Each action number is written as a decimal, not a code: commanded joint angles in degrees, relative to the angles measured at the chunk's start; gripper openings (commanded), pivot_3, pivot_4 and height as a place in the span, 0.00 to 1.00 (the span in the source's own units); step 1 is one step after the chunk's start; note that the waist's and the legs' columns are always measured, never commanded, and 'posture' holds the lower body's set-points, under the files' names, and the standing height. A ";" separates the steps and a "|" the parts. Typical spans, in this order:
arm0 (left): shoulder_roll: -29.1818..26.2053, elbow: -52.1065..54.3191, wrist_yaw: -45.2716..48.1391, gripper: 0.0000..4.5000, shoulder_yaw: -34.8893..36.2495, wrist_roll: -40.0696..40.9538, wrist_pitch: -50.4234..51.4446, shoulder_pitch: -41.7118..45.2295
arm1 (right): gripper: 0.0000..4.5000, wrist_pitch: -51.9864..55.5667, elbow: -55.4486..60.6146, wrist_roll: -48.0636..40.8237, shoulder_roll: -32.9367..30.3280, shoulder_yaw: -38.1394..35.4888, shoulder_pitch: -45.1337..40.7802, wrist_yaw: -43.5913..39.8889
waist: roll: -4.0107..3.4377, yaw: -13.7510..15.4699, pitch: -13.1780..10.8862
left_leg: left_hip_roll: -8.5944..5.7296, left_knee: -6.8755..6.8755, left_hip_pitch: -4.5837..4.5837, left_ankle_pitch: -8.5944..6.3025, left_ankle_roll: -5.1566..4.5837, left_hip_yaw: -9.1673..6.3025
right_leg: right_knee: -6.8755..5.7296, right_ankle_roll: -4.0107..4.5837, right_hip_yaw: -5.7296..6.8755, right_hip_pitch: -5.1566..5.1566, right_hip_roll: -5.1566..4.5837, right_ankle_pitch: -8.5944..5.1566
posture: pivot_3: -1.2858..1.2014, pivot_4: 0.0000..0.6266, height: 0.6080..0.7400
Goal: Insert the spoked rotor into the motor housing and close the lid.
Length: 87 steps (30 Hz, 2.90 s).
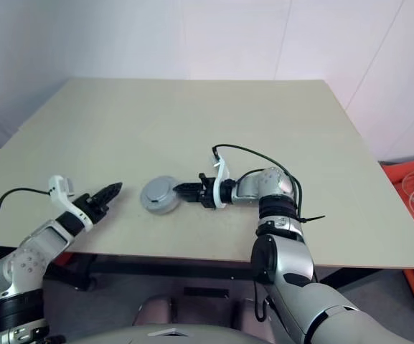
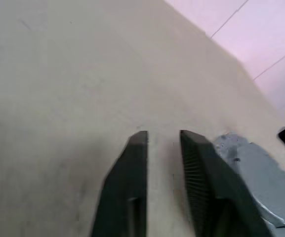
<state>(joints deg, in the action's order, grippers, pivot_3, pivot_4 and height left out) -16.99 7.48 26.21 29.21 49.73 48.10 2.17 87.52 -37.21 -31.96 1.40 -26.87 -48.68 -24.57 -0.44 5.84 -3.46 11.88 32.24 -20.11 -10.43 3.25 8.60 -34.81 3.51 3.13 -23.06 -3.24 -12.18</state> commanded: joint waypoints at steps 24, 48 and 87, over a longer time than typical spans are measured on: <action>3.53 -1.79 -14.28 1.00 0.49 42.82 9.10 -0.80 | 0.26 4.98 6.07 -10.06 1.25 -7.21 -6.30 0.16 | 0.10 0.37 -0.02 | -0.02 0.05 0.02 0.01 0.03 -0.01 | -0.02 -0.28 0.00 0.06 0.08 -0.14 | 0.52 0.00 1.00; 2.79 -1.56 -14.50 0.81 -3.64 46.03 6.15 0.03 | 0.26 4.98 7.96 -20.24 1.44 -2.79 -4.12 4.92 | 0.15 0.50 0.01 | -0.03 0.19 0.03 0.03 0.04 -0.02 | -0.09 -0.30 0.01 0.13 0.09 -0.11 | 0.52 0.00 1.00; -0.82 0.90 -14.07 0.47 -1.37 42.10 -2.74 -0.54 | 1.00 -3.05 6.99 -10.94 -3.16 1.86 -1.44 6.56 | 0.23 0.38 0.02 | -0.03 0.60 0.13 0.03 0.05 -0.07 | -0.41 -0.45 0.00 0.31 0.07 -0.15 | 0.52 0.00 1.00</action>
<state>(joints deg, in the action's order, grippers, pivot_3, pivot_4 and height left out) -16.89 5.54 10.71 24.83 92.66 48.70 -0.51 86.23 -31.14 -43.77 -1.08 -27.15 -49.16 -16.82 -0.21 6.22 -3.44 11.84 32.83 -19.98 -10.40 3.31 8.53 -35.24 3.06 3.13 -22.76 -3.17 -12.33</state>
